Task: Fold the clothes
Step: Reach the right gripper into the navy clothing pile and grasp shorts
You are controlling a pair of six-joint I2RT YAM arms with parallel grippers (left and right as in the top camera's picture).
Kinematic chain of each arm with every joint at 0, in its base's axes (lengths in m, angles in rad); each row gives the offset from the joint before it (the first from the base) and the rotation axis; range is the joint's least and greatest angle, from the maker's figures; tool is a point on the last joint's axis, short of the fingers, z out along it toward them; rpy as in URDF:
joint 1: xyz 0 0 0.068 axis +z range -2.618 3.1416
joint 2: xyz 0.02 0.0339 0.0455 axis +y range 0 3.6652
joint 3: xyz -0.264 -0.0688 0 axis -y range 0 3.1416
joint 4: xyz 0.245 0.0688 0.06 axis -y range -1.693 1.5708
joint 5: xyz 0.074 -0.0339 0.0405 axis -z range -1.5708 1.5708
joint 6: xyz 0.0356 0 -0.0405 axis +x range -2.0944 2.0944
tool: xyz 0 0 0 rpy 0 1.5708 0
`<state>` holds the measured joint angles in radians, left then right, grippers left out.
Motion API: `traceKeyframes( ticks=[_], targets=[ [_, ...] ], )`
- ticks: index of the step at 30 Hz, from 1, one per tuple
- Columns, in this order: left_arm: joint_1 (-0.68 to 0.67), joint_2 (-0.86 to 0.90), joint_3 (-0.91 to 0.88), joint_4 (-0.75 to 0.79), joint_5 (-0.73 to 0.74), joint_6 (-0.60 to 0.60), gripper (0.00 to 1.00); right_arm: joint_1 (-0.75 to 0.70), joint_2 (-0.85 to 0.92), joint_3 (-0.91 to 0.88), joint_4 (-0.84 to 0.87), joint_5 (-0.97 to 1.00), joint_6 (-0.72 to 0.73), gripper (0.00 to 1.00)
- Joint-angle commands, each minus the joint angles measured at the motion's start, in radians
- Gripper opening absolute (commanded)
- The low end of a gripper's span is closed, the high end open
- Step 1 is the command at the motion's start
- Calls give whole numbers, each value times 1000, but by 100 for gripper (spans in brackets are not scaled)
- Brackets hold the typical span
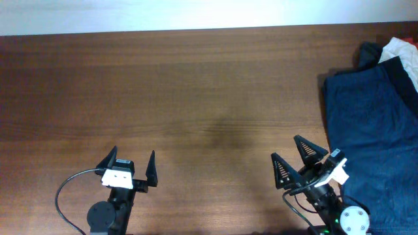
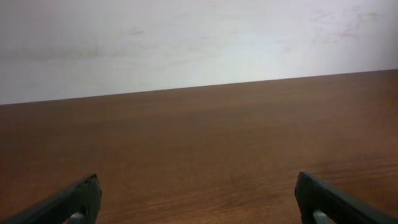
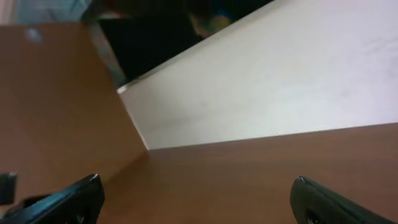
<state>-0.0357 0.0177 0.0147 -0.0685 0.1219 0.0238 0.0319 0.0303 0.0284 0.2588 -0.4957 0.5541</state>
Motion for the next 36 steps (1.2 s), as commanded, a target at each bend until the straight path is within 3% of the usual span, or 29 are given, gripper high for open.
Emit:
traceKeyframes(
  ticks=[1, 4, 6, 7, 12, 18, 25, 26, 28, 30, 33, 36],
  targets=[
    [6, 2, -6, -1, -7, 15, 99, 1, 37, 116, -54, 168, -35, 98],
    [6, 2, -6, -1, -7, 15, 99, 0, 305, 383, -307, 458, -229, 99],
    [6, 2, -6, -1, -7, 15, 99, 0, 527, 585, -420, 657, -263, 99],
    [6, 2, -6, -1, -7, 15, 99, -2, 745, 785, -530, 814, -292, 99],
    [6, 2, -6, -1, -8, 15, 99, -1, 1402, 1321, -810, 1048, -397, 99],
    [6, 2, -6, -1, -8, 15, 99, -97, 1796, 1365, -673, 1033, -610, 99],
    [6, 2, -6, -1, -7, 15, 99, -171, 2111, 1365, -607, 893, -809, 96],
    [6, 2, -6, -1, -7, 15, 99, -177, 2137, 1365, -599, 899, -809, 92],
    [6, 2, -6, -1, -8, 15, 99, -193, 2150, 1365, -591, 900, -808, 67],
    [6, 2, -6, -1, -8, 15, 99, -222, 2149, 1365, -602, 899, -808, 53],
    [6, 2, -6, -1, -7, 15, 99, -228, 2142, 1365, -611, 899, -768, 5],
    [6, 2, -6, -1, -7, 15, 99, -230, 2065, 1404, -625, 900, -642, 4]
  ],
)
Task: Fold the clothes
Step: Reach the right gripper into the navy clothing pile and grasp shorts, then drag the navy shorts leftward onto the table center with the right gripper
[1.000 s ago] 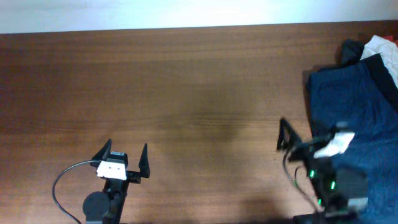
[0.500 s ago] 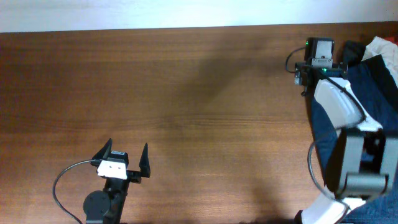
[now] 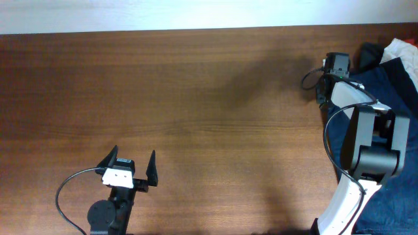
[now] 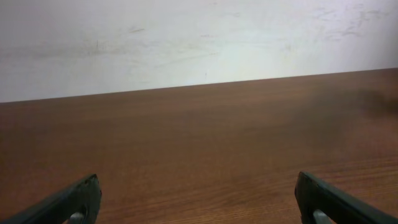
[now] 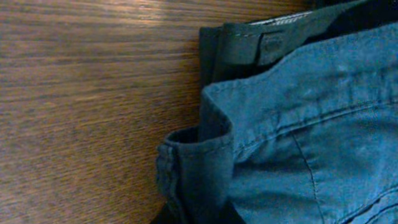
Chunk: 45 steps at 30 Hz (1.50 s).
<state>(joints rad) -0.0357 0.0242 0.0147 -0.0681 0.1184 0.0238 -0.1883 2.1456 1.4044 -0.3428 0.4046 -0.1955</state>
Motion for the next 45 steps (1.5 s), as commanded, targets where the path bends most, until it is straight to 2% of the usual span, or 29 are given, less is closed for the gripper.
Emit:
traceKeyframes(
  ticks=[1, 8, 12, 13, 17, 20, 22, 23, 24, 25, 26, 27, 28, 31, 33, 34, 36, 39, 42, 45],
  targets=[
    [6, -5, -6, -2, -4, 15, 99, -10, -91, 40, -27, -1, 134, 4],
    [6, -5, -6, -2, -4, 15, 99, 9, -445, 42, -143, -9, 240, 4],
    [6, -5, -6, -2, -4, 15, 99, 100, -607, 42, -220, -14, 260, 4],
    [6, -5, -6, -2, -4, 15, 99, 140, -625, 42, -237, -74, 268, 4],
    [6, -5, -6, -2, -4, 15, 99, 435, -621, 41, -235, -319, 373, 4],
    [6, -5, -6, -2, -4, 15, 99, 722, -561, 41, -176, -352, 407, 4],
    [6, -5, -6, -2, -4, 15, 99, 850, -513, 41, -161, -340, 449, 5],
    [6, -5, -6, -2, -4, 15, 99, 898, -490, 42, -146, -333, 491, 47],
    [6, -5, -6, -2, -4, 15, 99, 907, -489, 42, -142, -334, 490, 47],
    [6, -5, -6, -2, -4, 15, 99, 908, -499, 42, -149, -334, 489, 49],
    [6, -5, -6, -2, -4, 15, 99, 900, -512, 43, -166, -332, 489, 58],
    [6, -5, -6, -2, -4, 15, 99, 874, -547, 58, -216, -330, 489, 85],
    [6, -5, -6, -2, -4, 15, 99, 850, -578, 71, -270, -328, 489, 99],
    [6, -5, -6, -2, -4, 15, 99, 700, -681, 94, -544, -230, 489, 99],
    [6, -5, -6, -2, -4, 15, 99, 571, -682, 84, -756, -227, 489, 99],
    [6, -5, -6, -2, -4, 15, 99, 496, -668, 43, -834, -229, 543, 99],
    [6, -5, -6, -2, -4, 15, 99, 404, -655, -60, -824, -254, 639, 99],
    [6, -5, -6, -2, -4, 15, 99, 318, -636, -245, -714, -295, 642, 99],
    [6, -5, -6, -2, -4, 15, 99, 298, -583, -386, -571, -330, 642, 99],
    [6, -5, -6, -2, -4, 15, 99, 297, -506, -428, -500, -326, 642, 99]
  ],
)
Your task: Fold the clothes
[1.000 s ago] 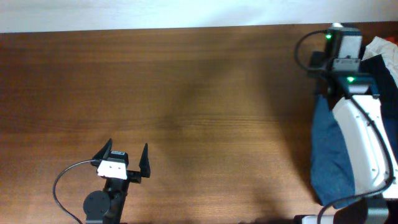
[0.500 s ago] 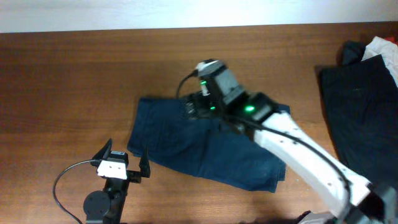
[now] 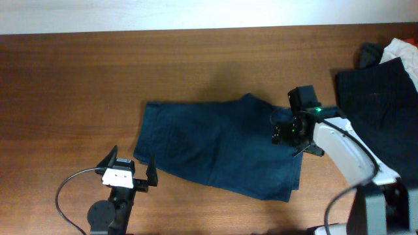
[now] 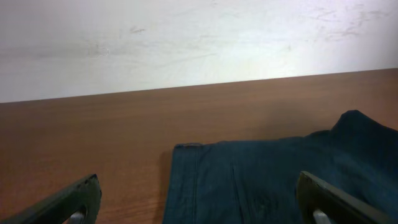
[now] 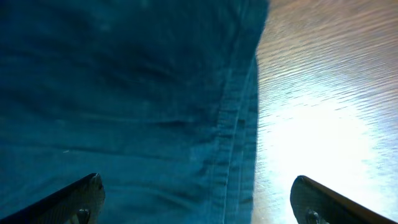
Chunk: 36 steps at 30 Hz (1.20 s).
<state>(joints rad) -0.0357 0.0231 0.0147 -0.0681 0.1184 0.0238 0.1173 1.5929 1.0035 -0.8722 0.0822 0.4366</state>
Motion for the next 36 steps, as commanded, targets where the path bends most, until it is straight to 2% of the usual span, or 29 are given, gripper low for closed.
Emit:
traceKeyframes(
  ticks=[1, 5, 7, 9, 10, 12, 14, 18, 19, 20, 22, 24, 28, 30, 33, 34, 35, 36],
  targets=[
    [6, -4, -6, -2, -4, 15, 99, -9, 93, -32, 55, -3, 10, 99],
    [6, -4, -6, -2, -4, 15, 99, -84, 212, -32, 100, -1, 9, 100],
    [6, -4, -6, -2, -4, 15, 99, -113, 240, -32, 135, -134, -84, 91],
    [6, -4, -6, -2, -4, 15, 99, -110, 246, -32, 157, -165, -88, 39],
    [6, -4, -6, -2, -4, 15, 99, -111, 246, -32, 185, -164, -89, 25],
    [6, -4, -6, -2, -4, 15, 99, -111, 246, -24, 239, -161, -109, 21],
    [6, -4, -6, -2, -4, 15, 99, -111, 246, 45, 274, -108, -142, 12],
    [6, -4, -6, -2, -4, 15, 99, -113, 246, 210, 278, -58, -145, 15],
    [6, -4, -6, -2, -4, 15, 99, -113, 246, 237, 268, -45, -145, 61],
    [6, -4, -6, -2, -4, 15, 99, -113, 246, 260, 242, -44, -145, 99],
    [6, -4, -6, -2, -4, 15, 99, -113, 246, 292, 159, -43, -144, 99],
    [6, -4, -6, -2, -4, 15, 99, -145, 246, 352, 54, 38, -140, 99],
    [6, -4, -6, -2, -4, 15, 99, -268, 246, 393, 34, 60, -141, 99],
    [6, -4, -6, -2, -14, 16, 99, -301, 246, 393, 34, -13, -141, 99],
    [6, -4, -5, 25, 123, 14, 99, -301, 246, 393, 35, -94, -141, 99],
    [6, -4, -5, 76, 227, 1, 99, -301, 246, 393, 35, -94, -141, 99],
    [6, -3, 16, 121, 275, -71, 99, -301, 246, 393, 35, -94, -141, 99],
    [6, -1, 48, 116, 274, -80, 99, -301, 246, 393, 35, -94, -141, 99]
  ],
)
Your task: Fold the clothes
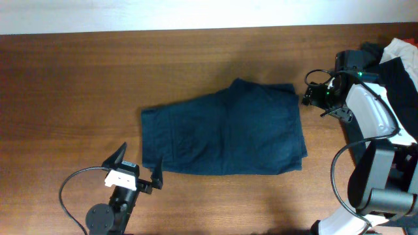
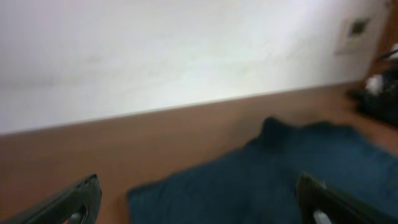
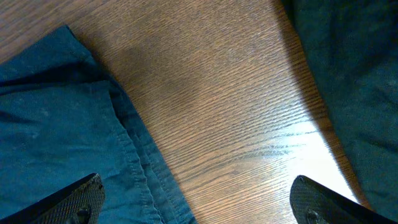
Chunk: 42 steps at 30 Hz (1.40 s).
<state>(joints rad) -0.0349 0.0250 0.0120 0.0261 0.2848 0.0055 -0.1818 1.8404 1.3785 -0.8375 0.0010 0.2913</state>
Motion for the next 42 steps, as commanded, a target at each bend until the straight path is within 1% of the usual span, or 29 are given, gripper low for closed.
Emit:
traceKeyframes(
  ticks=[1, 2, 4, 5, 7, 9, 10, 11, 12, 13, 14, 15, 17, 19, 22, 24, 25, 27, 28, 30, 31, 32, 33, 35, 37, 38, 39, 40, 42],
  targets=[
    [5, 32, 121, -9, 98, -61, 99, -2, -1, 18, 0, -12, 5, 99],
    [5, 86, 192, -64, 89, -39, 99, -2, -1, 18, 0, -13, 5, 99],
    [5, 293, 367, -220, 69, 63, 99, -2, -1, 18, 0, -13, 5, 99],
    [5, 511, 531, -359, 29, 94, 99, -2, -1, 18, 0, -13, 5, 99],
    [5, 890, 850, -636, 30, 109, 99, -2, -1, 18, 0, -13, 4, 99],
    [5, 1176, 1078, -776, 34, 109, 99, -2, -1, 18, 0, -13, 4, 99],
    [5, 1250, 1116, -788, 33, 109, 99, -2, -1, 18, 0, -13, 5, 99],
    [10, 1377, 1150, -749, 32, 79, 99, -2, -1, 18, 0, -13, 4, 99],
    [37, 1461, 1164, -720, 33, -12, 99, -2, -1, 18, 0, -13, 5, 99],
    [71, 1513, 1169, -715, 34, -71, 99, -2, -1, 18, 0, -13, 5, 99],
    [104, 1559, 1169, -716, 58, -89, 99, -2, -1, 18, 0, -12, 5, 99],
    [130, 1619, 1169, -724, 110, -88, 99, -2, -1, 18, 0, -13, 5, 99],
    [129, 1694, 1168, -748, 90, -88, 99, -2, -1, 18, 0, -13, 4, 99],
    [129, 1791, 1168, -764, 132, -88, 99, -2, -1, 18, 0, -13, 4, 99],
    [129, 1909, 1167, -824, 139, -88, 99, -2, -1, 18, 0, -13, 5, 99],
    [127, 1979, 1167, -838, 200, -73, 98, -2, -1, 18, 0, -13, 5, 99],
    [114, 2010, 1167, -839, 236, -58, 93, -2, -1, 18, 0, -13, 5, 99],
    [76, 2058, 1167, -839, 235, -58, 84, -2, -1, 18, 0, -13, 5, 99],
    [62, 2076, 1166, -839, 233, -58, 70, -2, -1, 18, 0, -13, 5, 99],
    [63, 2084, 1167, -839, 177, -67, 24, -2, -1, 18, 0, -13, 4, 99],
    [68, 2084, 1169, -840, 106, -120, 23, -2, -1, 18, 0, -13, 5, 99],
    [77, 2084, 1170, -846, 66, -148, 16, -2, -1, 18, 0, -13, 4, 99],
    [101, 2084, 1199, -886, -15, -151, 1, -2, -1, 18, 0, -13, 4, 99],
    [133, 2084, 1360, -1083, -187, -182, 1, -2, -1, 18, 0, -13, 4, 99],
    [139, 2082, 1540, -1275, -293, -205, 1, -2, -1, 18, 0, -13, 4, 99],
    [138, 2082, 1639, -1368, -352, -246, 1, -2, -1, 18, 0, -13, 5, 99],
    [128, 2082, 1805, -1501, -380, -256, 1, -2, -1, 18, 0, -13, 5, 99],
    [107, 2082, 1924, -1590, -380, -256, 1, -2, -1, 18, 0, -13, 5, 99],
    [57, 2082, 2077, -1689, -386, -256, 1, -2, -1, 18, 0, -13, 4, 99]
  ],
)
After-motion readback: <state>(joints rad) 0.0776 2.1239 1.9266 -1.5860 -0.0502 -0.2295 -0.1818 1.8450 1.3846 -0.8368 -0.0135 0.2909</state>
